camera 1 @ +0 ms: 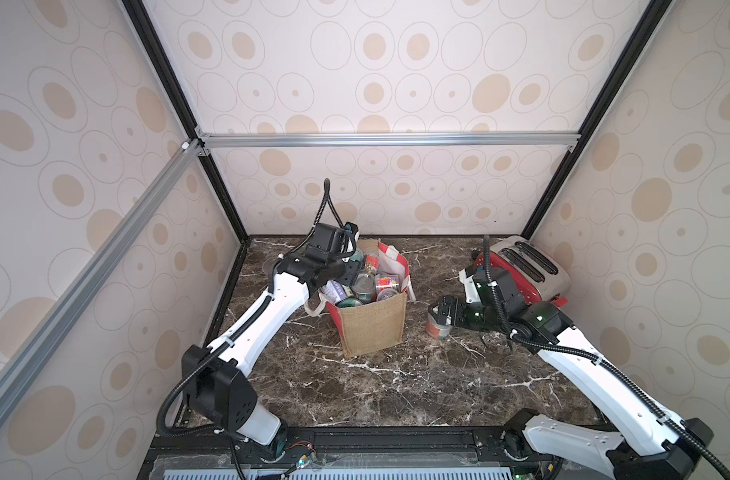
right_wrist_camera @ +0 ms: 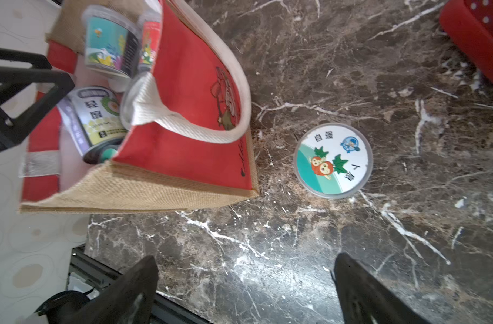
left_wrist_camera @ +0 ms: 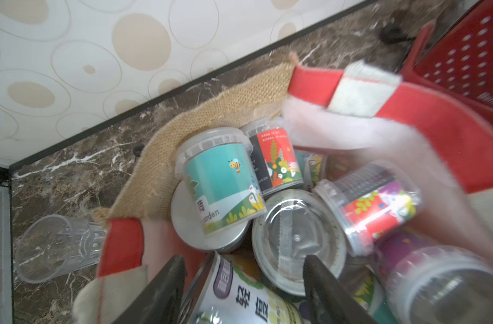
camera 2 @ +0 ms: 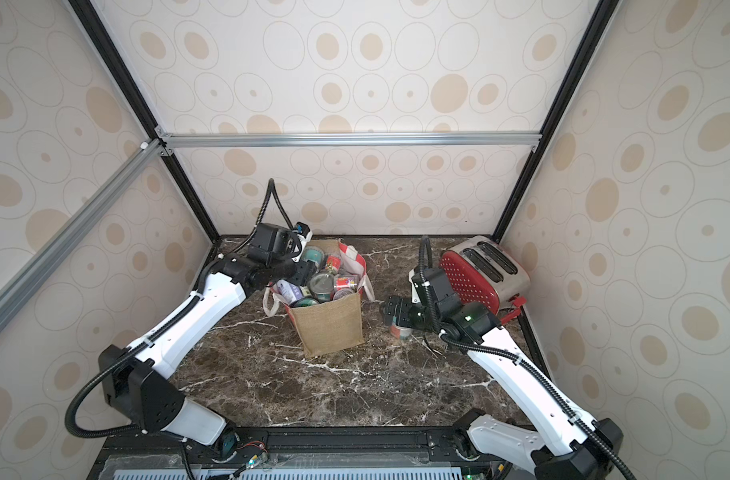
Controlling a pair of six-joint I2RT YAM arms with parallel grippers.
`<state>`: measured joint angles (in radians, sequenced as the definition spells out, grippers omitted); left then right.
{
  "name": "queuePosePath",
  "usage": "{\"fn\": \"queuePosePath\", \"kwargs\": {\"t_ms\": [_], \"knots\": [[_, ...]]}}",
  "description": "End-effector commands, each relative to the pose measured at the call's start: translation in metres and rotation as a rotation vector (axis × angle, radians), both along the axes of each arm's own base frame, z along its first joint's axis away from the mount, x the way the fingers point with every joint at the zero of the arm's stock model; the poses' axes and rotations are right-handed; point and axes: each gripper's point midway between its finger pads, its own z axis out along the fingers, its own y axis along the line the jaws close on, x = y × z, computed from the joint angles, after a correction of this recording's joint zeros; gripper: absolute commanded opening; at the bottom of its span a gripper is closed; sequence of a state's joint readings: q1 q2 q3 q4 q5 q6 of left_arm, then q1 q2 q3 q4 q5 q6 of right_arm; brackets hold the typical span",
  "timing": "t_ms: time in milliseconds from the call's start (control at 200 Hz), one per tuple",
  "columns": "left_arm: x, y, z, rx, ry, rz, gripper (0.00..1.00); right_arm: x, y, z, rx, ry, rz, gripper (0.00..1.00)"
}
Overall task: Take out the seed jars from the canvas bag
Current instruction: Pick up the seed jar from the canvas bag.
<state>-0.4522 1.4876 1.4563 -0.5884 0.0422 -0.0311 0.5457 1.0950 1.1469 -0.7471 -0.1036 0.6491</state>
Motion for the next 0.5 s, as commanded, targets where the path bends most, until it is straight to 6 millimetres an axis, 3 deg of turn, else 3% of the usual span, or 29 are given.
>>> {"fn": "queuePosePath", "kwargs": {"t_ms": [0, 195, 340, 495], "knots": [[-0.016, -0.016, 0.049, -0.176, -0.136, -0.063, 0.66, -0.002, 0.013, 0.024, 0.101, 0.019, 0.043, 0.99], [-0.075, -0.034, 0.112, -0.488, -0.337, -0.211, 0.61, 0.000, 0.037, 0.074, 0.287, -0.005, 0.153, 0.94], [-0.103, -0.042, 0.127, -0.592, -0.372, -0.262, 0.57, 0.001, 0.054, 0.105, 0.380, -0.022, 0.238, 0.93], [-0.123, -0.060, 0.131, -0.626, -0.365, -0.325, 0.56, 0.006, 0.072, 0.117, 0.421, 0.009, 0.314, 0.93]]}}
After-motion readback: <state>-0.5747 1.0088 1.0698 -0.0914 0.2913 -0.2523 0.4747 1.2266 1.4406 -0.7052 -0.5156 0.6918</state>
